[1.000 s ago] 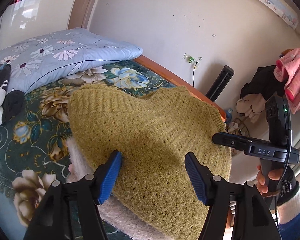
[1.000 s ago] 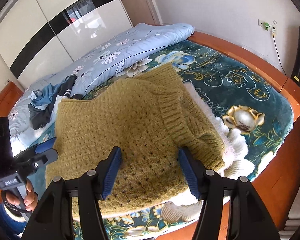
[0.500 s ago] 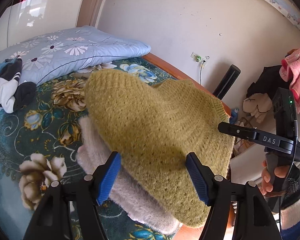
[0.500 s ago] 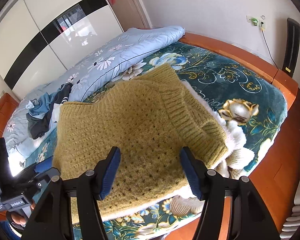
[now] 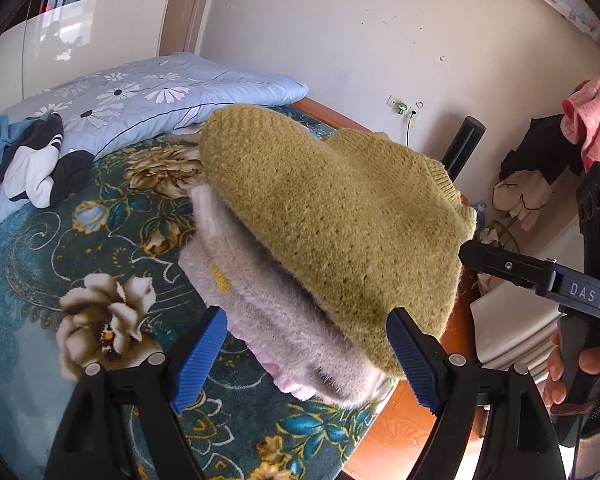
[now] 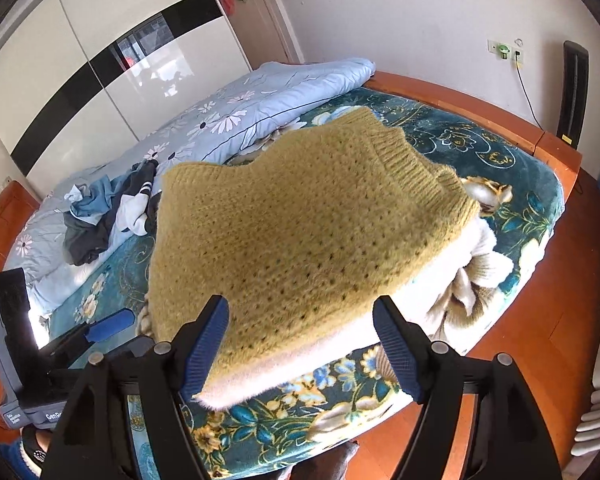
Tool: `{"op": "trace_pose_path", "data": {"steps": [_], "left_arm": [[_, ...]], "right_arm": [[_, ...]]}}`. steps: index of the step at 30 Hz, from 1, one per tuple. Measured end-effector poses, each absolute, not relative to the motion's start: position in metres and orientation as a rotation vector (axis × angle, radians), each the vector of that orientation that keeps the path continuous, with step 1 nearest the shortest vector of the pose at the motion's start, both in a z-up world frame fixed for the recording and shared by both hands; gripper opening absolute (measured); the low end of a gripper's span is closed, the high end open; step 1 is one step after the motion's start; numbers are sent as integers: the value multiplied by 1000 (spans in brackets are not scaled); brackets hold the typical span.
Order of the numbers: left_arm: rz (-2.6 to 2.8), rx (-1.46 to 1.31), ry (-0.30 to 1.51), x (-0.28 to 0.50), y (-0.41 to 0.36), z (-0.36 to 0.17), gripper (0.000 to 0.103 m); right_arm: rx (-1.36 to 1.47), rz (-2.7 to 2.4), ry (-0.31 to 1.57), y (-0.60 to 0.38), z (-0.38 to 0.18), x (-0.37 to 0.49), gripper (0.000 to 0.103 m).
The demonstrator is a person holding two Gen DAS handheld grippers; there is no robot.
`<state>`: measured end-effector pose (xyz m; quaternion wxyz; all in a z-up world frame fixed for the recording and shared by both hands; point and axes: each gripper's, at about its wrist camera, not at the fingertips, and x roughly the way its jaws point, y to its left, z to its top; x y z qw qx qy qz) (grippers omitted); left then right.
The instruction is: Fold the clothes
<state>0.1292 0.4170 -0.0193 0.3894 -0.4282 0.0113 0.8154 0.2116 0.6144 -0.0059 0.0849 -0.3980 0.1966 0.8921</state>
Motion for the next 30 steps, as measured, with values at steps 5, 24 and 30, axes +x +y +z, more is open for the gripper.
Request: {"op": "trace_pose_path", "data": {"steps": [5, 24, 30], "left_arm": [[2076, -1135, 2, 134, 400, -31, 101], [2166, -1112, 23, 144, 346, -33, 103], [2195, -1085, -41, 141, 326, -27, 103]], "right_arm": [[-1175, 2635, 566, 595, -14, 223, 84], [-1001, 2560, 544, 514, -15, 250, 103], [-980, 2525, 525, 499, -16, 257, 103]]}}
